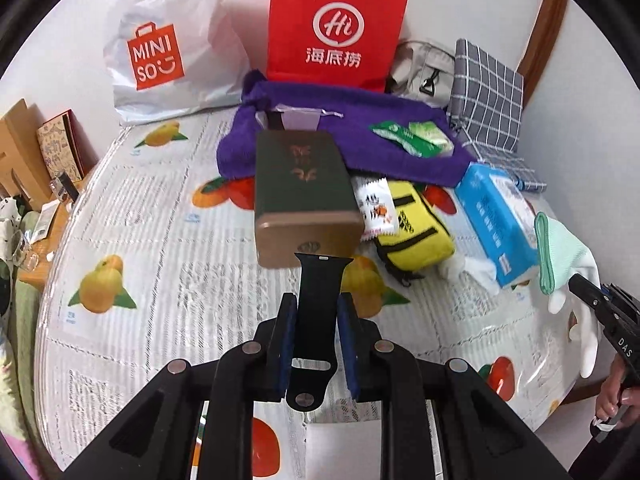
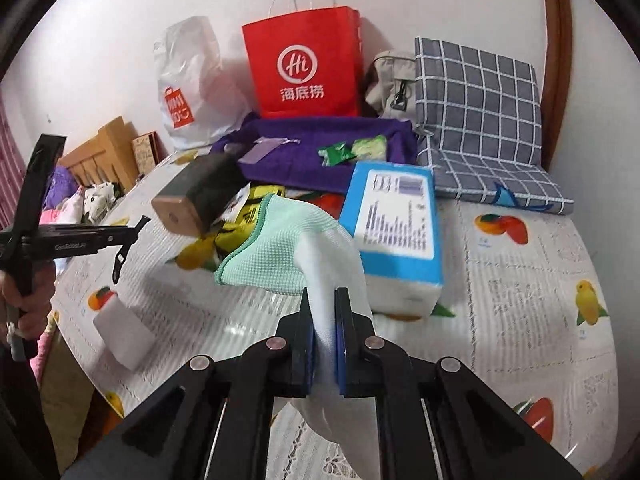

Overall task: Organize soft objects
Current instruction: 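Carry the glove to the purple towel with the right gripper while the left gripper carries the strap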

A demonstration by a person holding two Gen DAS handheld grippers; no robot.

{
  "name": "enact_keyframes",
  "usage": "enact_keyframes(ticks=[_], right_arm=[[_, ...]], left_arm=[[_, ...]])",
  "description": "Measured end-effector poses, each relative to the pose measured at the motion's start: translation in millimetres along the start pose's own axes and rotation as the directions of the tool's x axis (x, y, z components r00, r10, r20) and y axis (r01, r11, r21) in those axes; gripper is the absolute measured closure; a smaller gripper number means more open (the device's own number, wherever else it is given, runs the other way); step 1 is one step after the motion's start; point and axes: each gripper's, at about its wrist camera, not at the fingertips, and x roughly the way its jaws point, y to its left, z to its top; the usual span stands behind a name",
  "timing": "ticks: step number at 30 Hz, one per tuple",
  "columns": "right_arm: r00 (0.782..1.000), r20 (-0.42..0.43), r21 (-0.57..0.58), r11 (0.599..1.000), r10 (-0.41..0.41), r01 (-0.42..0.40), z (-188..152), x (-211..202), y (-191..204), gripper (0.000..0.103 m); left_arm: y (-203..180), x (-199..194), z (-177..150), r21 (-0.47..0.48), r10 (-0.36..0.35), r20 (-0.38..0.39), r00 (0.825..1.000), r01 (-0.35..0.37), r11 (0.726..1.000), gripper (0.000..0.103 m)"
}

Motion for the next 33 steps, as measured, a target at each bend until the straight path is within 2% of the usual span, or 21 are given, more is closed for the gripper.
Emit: enact_keyframes(ticks=[10,18,33], right_arm=[[1.000,0.019,-0.003,1.000,0.012,-0.012,48.4,6.2,0.2,0.094],[1.000,0.022,-0.031,1.000,0.001,0.000,99.7,32.3,0.0,0.094],[0.998,0.061,0.020,1.000,-0.005,0.004,173.5,71.7,-10.5,0.094]], left_arm=[[2.4,-7.8,33.9,-0.021,-0.001,0.035,0.999,0.001,1.000,0.083],[4.1,3.6,69.1,-0.036,-0.001,0.038,0.999,0.002,0.999,0.083],[9.7,27.5,130.9,-0.045,0.010,0.048,0.999,-0.008,0.999,0.083]])
